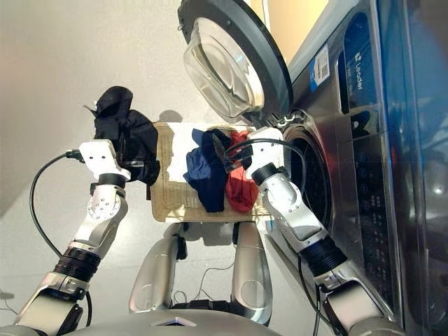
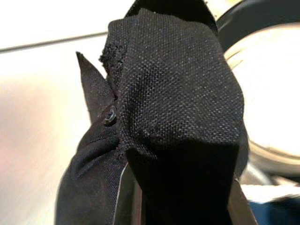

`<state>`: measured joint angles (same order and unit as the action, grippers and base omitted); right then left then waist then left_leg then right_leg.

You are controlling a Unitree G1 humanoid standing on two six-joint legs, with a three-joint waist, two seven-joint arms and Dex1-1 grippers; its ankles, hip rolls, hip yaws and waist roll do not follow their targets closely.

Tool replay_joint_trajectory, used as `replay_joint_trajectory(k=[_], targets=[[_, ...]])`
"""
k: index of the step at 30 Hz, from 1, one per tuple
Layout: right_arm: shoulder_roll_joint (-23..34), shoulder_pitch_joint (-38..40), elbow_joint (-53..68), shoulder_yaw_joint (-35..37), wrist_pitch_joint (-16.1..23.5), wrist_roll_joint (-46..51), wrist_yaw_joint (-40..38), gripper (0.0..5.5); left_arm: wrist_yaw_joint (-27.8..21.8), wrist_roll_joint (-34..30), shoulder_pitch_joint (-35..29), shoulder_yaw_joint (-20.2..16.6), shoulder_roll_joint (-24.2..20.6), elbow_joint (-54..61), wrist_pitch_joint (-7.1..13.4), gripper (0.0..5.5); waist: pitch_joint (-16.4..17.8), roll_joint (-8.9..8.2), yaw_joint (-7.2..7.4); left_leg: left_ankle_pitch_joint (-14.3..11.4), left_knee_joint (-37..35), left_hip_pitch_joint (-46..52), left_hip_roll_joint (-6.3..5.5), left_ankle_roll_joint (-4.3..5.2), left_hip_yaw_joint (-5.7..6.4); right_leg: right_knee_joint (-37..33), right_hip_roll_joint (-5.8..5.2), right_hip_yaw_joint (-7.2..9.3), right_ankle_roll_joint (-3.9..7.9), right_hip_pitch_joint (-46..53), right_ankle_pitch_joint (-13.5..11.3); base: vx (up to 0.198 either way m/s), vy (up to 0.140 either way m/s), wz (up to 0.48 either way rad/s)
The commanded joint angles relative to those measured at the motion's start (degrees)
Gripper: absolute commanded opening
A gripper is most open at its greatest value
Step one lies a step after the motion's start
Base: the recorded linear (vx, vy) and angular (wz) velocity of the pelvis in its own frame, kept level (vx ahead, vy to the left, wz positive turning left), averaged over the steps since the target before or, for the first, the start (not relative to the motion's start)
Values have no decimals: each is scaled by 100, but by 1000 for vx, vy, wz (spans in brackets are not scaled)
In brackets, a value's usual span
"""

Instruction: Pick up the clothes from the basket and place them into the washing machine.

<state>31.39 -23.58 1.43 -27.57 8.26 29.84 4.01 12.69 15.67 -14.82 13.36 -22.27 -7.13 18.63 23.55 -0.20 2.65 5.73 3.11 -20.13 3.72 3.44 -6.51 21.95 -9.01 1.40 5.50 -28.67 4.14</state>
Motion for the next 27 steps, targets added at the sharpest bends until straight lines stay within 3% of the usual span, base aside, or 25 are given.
replay_joint_trajectory(k=[1,7,9,13,27], targets=[[94,-483,370,-180,18,17,202,550,-516,194,4,177,-401,1093,523,0,-313,-142,-74,-265,73,223,-155,81,67,-1403,44,-165,397,596,-1001,0,0,0],[155,-978,320,-537,-157,-57,502,550,-1144,881,-254,367,-644,1656,502,0,-374,-82,-84,-263,104,196,-146,95,91,-1374,50,-181,388,574,-969,0,0,0],[257,-1322,336,-795,-308,-115,708,550,-1613,1318,-388,567,-896,1994,393,0,-398,-49,-88,-264,109,200,-149,84,107,-1393,64,-233,382,567,-984,0,0,0],[205,-1761,220,-1019,-369,-162,814,550,-2012,1760,-555,788,-1097,2317,259,0,-441,-13,-98,-250,111,177,-142,73,99,-1427,50,-258,377,546,-1009,0,0,0],[-324,-2316,-131,-1381,-435,-825,1061,550,-2638,2416,-1100,1253,-1543,2733,-25,0,-451,33,-88,-251,134,141,-150,63,86,-1451,36,-339,383,510,-1030,0,0,0]])
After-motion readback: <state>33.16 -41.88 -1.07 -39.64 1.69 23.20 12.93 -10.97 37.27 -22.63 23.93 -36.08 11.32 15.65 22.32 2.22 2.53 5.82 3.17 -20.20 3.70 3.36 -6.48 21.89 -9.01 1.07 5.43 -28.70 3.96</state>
